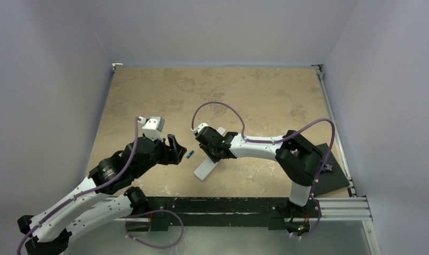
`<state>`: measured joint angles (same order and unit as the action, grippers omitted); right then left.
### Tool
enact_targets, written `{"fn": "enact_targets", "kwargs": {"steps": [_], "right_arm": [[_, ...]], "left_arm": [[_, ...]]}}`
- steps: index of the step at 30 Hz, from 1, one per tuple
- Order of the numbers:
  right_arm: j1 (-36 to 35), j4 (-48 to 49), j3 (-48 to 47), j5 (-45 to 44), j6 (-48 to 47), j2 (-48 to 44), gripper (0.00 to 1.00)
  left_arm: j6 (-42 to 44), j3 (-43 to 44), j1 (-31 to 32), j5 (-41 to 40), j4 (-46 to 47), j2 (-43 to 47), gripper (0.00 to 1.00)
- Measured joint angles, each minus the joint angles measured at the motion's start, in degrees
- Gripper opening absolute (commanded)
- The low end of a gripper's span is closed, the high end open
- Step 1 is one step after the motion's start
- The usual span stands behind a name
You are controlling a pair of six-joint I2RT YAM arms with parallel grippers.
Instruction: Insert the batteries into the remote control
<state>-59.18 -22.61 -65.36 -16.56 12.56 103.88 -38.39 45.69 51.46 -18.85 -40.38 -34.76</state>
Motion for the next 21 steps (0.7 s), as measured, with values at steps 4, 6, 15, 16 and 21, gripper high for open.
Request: {"fn": "enact_targets", "kwargs": {"steps": [4,6,15,16,21], "right_arm": [[0.4,0.2,0.2,1.3,0.0,0.0,0.30],[0.4,0.3,0.3,1.6,0.0,0.0,0.26],[0.4,0.8,0.5,2.5,-0.2,0.0,0.26],[0.4,0.8,0.5,2.5,-0.2,0.0,0.27],[0.5,0.8,0.5,2.6,-0.2,0.0,0.31]], "left_arm": [[0.0,0.0,0.0,0.0,0.0,-0.1,0.67],[0.0,0.0,0.0,0.0,0.0,-0.2,0.67],[0.0,0.0,0.0,0.0,0.0,-0.5,0.67],[0.0,0.0,0.0,0.0,0.0,-0.5,0.67],[0.0,0.0,0.0,0.0,0.0,-0.6,0.67]]}}
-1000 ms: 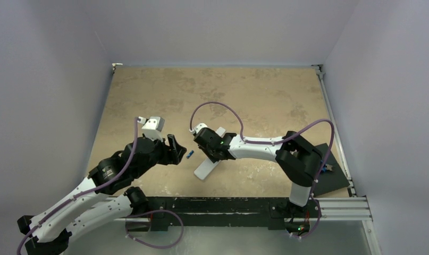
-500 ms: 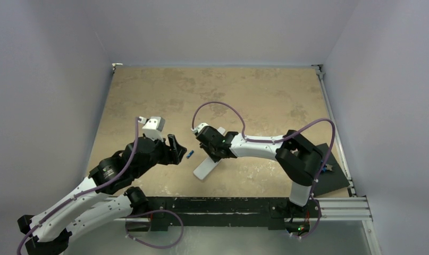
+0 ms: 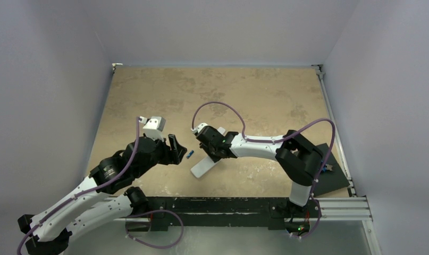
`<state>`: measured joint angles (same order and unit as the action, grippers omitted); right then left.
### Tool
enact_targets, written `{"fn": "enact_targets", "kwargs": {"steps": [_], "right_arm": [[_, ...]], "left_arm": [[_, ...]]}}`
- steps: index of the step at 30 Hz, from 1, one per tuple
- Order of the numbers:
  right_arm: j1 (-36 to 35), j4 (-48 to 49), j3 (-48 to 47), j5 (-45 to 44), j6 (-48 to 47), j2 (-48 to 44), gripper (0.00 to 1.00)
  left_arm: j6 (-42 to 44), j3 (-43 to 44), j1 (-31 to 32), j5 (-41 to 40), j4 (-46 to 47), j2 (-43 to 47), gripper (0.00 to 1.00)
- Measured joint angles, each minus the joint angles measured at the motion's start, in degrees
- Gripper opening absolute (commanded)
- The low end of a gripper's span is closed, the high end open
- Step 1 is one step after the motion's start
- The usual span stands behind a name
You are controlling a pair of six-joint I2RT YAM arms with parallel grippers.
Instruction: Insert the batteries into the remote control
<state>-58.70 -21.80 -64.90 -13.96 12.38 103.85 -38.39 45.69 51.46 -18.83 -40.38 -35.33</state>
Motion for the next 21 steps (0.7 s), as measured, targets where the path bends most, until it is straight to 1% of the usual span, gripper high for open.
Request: {"fn": "enact_targets", "kwargs": {"steps": [4,17,21], "right_arm": [[0.0,0.0,0.0,0.0,0.0,0.0,0.35],[0.0,-0.1,0.0,0.0,0.2,0.0,0.37],[0.0,-0.4,0.0,-0.1,0.4,0.0,0.40]], "left_arm": [[0.0,0.0,0.0,0.0,0.0,-0.1,0.67],[0.0,0.0,0.0,0.0,0.0,-0.2,0.67],[0.0,0.0,0.0,0.0,0.0,-0.1,0.67]]}}
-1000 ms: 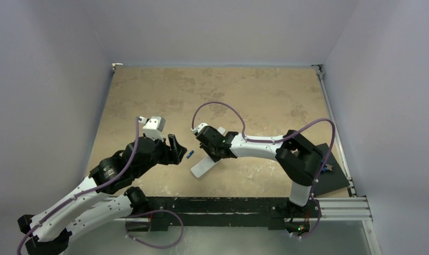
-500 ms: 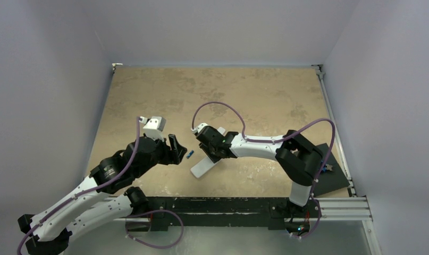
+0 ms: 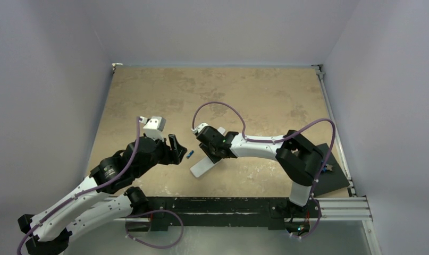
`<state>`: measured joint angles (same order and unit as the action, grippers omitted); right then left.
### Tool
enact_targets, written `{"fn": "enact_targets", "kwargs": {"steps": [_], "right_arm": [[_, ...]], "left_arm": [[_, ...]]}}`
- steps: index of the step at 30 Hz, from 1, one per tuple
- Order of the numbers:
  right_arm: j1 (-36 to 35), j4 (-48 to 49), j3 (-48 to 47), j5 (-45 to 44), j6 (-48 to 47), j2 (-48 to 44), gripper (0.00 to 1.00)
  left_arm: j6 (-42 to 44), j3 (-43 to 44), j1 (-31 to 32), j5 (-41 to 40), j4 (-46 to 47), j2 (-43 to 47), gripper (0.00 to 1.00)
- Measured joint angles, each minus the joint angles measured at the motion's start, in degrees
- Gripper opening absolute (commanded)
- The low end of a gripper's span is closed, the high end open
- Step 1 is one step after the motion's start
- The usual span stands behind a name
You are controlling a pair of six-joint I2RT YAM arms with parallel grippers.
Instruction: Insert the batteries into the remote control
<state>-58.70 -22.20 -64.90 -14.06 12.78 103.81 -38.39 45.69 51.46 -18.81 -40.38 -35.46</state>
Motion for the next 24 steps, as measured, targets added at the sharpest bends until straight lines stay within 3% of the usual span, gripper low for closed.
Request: {"fn": "enact_targets", "kwargs": {"steps": [14,24], "right_arm": [[0.0,-1.6,0.0,-0.4,1.4,-5.0,0.43],[0.0,-2.8,1.6,-1.3,4.5,-12.7,0.41]], "left_arm": [[0.0,0.0,0.0,0.2,0.1,-0.9,0.67],[0.0,-0.2,0.0,1.2,1.5,-7.5,0.65]]}}
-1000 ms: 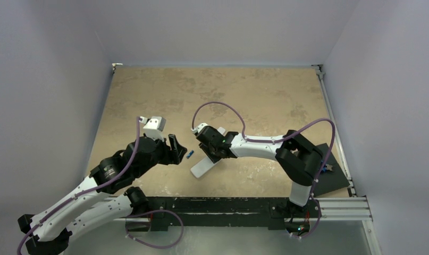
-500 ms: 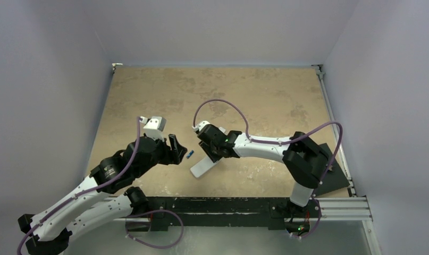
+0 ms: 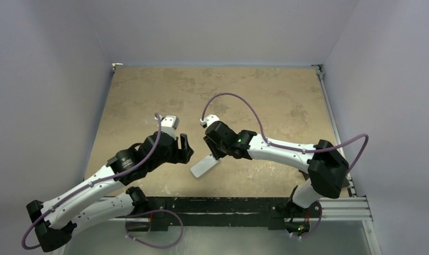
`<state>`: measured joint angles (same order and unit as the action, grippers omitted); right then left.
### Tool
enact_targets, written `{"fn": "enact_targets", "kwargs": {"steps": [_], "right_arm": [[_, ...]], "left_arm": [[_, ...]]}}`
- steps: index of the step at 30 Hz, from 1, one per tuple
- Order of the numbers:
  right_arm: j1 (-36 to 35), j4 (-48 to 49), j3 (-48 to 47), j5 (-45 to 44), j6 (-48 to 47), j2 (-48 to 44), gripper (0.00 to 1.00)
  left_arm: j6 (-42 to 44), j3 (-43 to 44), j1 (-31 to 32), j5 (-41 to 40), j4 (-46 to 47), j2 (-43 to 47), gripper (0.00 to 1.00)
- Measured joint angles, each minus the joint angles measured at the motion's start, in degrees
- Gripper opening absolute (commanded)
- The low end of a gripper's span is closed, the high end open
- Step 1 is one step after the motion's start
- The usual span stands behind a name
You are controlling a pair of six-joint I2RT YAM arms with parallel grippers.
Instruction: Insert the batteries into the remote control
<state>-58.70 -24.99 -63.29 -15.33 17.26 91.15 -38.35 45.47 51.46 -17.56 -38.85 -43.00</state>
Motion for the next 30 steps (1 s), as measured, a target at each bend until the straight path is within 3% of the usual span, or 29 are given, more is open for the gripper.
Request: {"fn": "enact_targets", "kwargs": {"steps": [16,18,20,30], "right_arm": [[0.0,1.0,12.1,2.0,7.9,-12.2,0.37],[0.0,1.4,13.1,2.4,8.4,-13.7,0.36],[0.0,2.0,13.9,2.9,8.7,-15.0,0.36],[0.0,3.5,17.9,4.2,10.3,-19.3,0.35]], "left_arm": [[0.0,-4.0,0.0,3.8,10.1,-14.2,0.26],[0.0,-4.2,0.0,3.9,11.3,-16.0,0.17],[-0.1,-4.2,0.0,3.9,12.6,-17.9,0.01],[-0.6,-6.0,-3.1,3.6,17.5,-27.5,0.00]]}}
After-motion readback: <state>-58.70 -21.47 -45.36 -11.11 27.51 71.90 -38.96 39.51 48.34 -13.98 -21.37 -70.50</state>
